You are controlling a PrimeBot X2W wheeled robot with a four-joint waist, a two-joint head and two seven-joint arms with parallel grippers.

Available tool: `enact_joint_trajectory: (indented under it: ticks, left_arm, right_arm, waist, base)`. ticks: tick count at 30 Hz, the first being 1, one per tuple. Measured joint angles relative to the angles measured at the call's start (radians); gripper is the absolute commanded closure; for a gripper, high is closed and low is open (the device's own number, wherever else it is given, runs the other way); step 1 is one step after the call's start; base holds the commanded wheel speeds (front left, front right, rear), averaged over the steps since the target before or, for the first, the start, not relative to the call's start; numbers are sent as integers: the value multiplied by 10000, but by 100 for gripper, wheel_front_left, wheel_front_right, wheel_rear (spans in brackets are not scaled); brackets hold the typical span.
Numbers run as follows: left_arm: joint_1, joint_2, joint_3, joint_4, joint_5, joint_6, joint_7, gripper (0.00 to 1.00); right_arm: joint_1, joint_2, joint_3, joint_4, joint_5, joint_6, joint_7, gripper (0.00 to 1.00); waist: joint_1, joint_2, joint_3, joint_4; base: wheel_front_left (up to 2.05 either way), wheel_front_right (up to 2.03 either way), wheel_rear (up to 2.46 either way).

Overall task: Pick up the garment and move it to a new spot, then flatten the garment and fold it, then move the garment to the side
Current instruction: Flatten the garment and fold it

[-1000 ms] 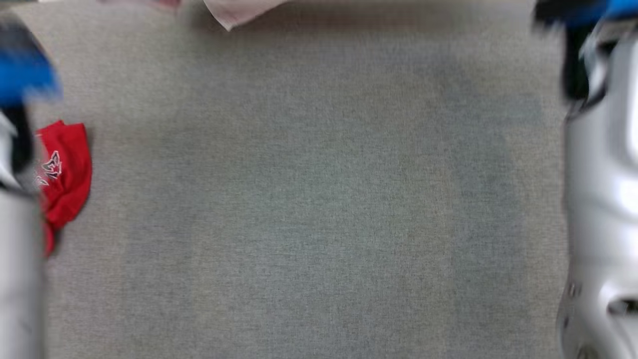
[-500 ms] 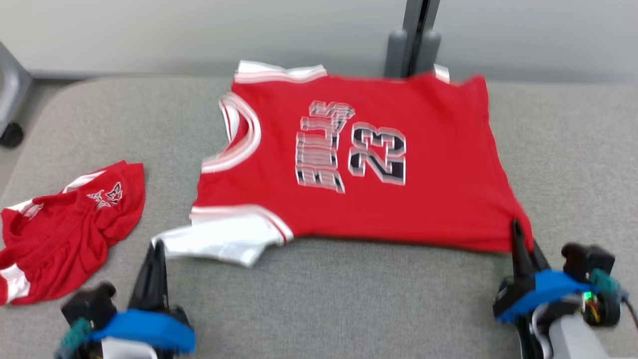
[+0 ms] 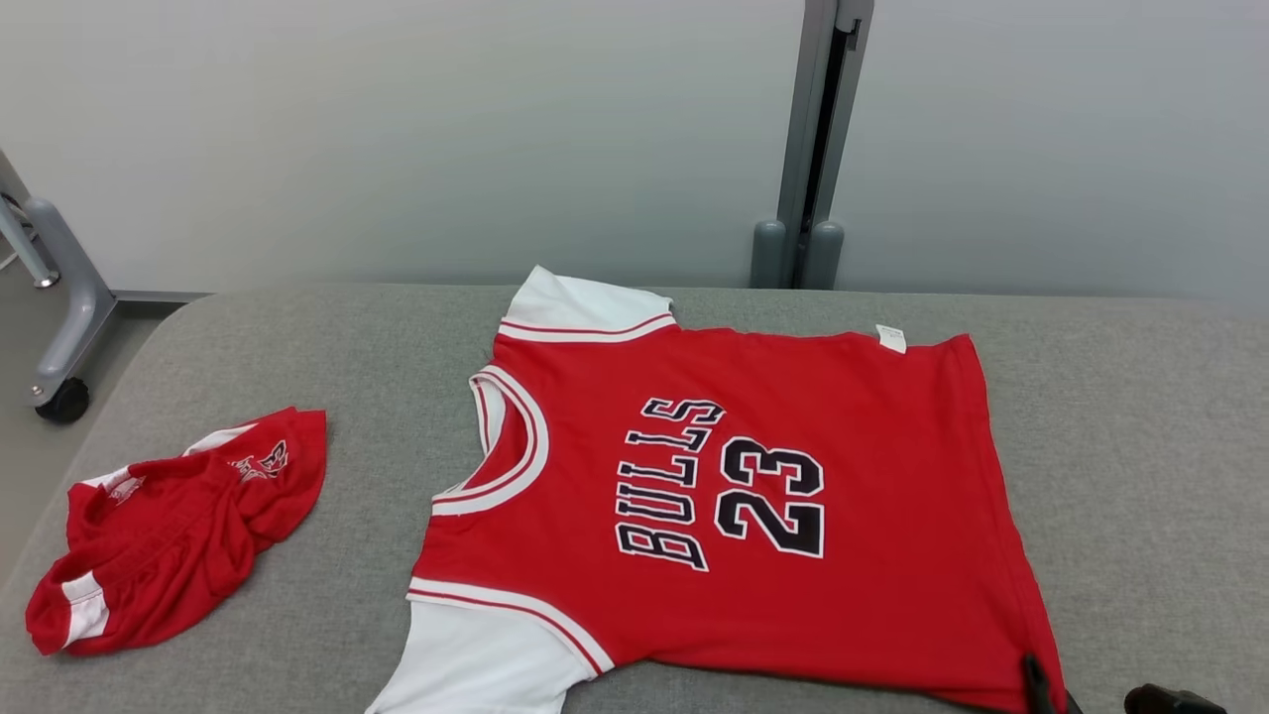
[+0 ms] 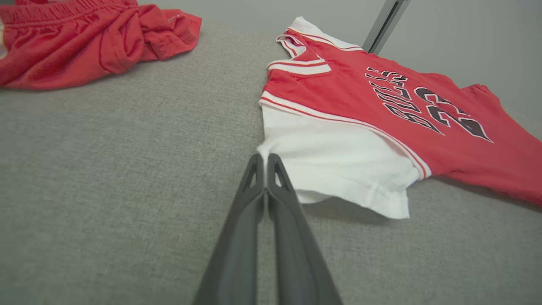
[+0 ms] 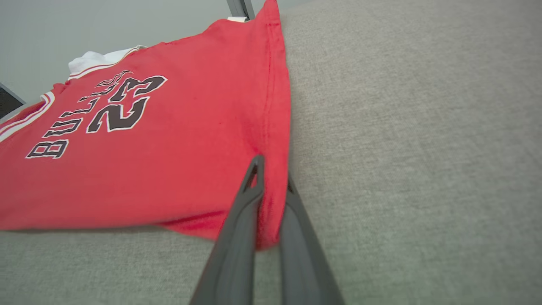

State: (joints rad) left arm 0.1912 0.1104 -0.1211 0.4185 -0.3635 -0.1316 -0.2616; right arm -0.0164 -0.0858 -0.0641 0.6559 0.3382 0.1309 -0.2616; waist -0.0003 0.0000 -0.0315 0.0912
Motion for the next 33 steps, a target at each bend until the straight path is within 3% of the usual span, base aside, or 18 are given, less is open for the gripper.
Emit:
enact_joint_trajectory:
  ticks: [7, 14, 22, 33]
  left_arm:
    - [240, -150, 199, -826, 221, 2, 0, 100]
    - [-1167, -182, 136, -1559, 203, 0, -4, 100]
    - [-3245, -58, 336, -1220, 4, 0, -12, 100]
    - [-5382, 773, 219, -44, -217, 2, -13, 100]
  right_arm:
    - [76, 40, 167, -150, 253, 0, 0, 100]
    - [-604, 144, 58, -435, 550, -2, -4, 100]
    - [-2157, 316, 59, -228, 1141, -2, -8, 100]
    - [-4085, 355, 1037, 309, 1973, -2, -8, 100]
  waist:
    - [2, 0, -116, -75]
    - [3, 0, 249, -134]
    - [4, 0, 1254, -453]
    - [6, 0, 2821, -787]
  base:
    - [0, 0, 0]
    - [0, 0, 0]
    - [0, 0, 0]
    - [0, 0, 0]
